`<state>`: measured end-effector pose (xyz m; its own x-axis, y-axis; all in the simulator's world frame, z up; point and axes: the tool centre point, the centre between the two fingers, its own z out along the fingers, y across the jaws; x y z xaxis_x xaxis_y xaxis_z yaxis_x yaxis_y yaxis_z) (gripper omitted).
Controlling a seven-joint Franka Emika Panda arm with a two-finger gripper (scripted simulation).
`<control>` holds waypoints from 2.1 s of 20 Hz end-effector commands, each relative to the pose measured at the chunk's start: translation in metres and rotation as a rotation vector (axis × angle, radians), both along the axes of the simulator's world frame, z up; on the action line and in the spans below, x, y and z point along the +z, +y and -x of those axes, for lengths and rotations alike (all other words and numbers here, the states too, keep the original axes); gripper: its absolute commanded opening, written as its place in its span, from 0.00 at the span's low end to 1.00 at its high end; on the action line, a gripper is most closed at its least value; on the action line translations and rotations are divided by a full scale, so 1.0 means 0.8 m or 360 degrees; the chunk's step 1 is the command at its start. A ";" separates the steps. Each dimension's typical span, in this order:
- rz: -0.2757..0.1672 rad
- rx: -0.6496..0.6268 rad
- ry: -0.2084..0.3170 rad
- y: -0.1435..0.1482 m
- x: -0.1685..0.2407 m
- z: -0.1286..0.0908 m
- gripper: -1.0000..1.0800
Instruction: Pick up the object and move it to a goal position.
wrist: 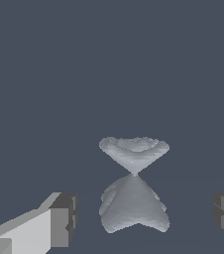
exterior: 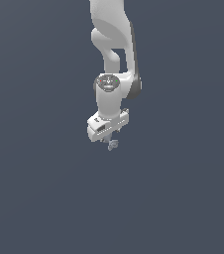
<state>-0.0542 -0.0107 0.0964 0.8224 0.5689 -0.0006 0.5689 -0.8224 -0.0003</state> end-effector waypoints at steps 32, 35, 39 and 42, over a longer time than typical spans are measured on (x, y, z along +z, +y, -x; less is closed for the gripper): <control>0.0000 0.0008 -0.0002 0.000 -0.060 0.001 0.00; 0.0000 0.0008 -0.0002 -0.002 -0.052 0.003 0.00; 0.0000 0.0008 -0.0002 -0.006 -0.033 0.007 0.00; 0.0000 0.0008 -0.0002 -0.011 -0.013 0.011 0.00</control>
